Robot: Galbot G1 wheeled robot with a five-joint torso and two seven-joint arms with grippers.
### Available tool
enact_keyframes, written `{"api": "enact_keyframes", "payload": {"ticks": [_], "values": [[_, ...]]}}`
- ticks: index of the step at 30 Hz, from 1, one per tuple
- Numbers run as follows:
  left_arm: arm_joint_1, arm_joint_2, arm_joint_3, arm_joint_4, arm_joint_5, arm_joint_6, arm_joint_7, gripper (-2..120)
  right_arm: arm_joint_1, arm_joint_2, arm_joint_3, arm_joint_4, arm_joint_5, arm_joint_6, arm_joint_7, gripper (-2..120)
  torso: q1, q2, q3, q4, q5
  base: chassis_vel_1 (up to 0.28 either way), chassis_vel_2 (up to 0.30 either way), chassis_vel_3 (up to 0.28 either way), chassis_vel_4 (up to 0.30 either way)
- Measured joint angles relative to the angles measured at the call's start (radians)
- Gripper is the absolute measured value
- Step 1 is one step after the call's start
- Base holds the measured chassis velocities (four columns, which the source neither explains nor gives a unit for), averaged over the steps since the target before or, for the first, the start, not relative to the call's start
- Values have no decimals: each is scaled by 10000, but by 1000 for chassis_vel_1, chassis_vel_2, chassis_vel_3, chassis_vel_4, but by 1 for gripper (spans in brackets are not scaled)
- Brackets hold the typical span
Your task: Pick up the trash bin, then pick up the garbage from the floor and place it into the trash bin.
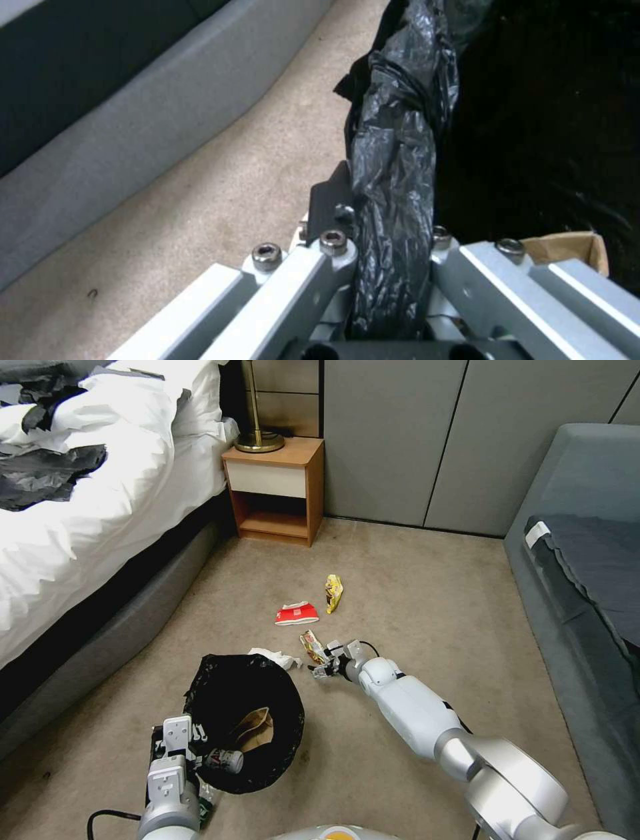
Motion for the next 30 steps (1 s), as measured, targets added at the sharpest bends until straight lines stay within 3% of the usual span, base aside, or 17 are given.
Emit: {"api": "enact_keyframes", "payload": {"ticks": [13, 30], "values": [[77, -88, 13, -50, 122, -39, 0, 2, 236, 308, 513, -806, -757, 114, 117, 98, 0, 0, 0, 0, 0, 0, 0, 0, 0], [52, -105, 63, -41, 140, -63, -6, 2, 295, 419, 806, -1214, -1108, 225, 171, 37, 0, 1, 0, 1, 0, 0, 0, 0, 0]]}}
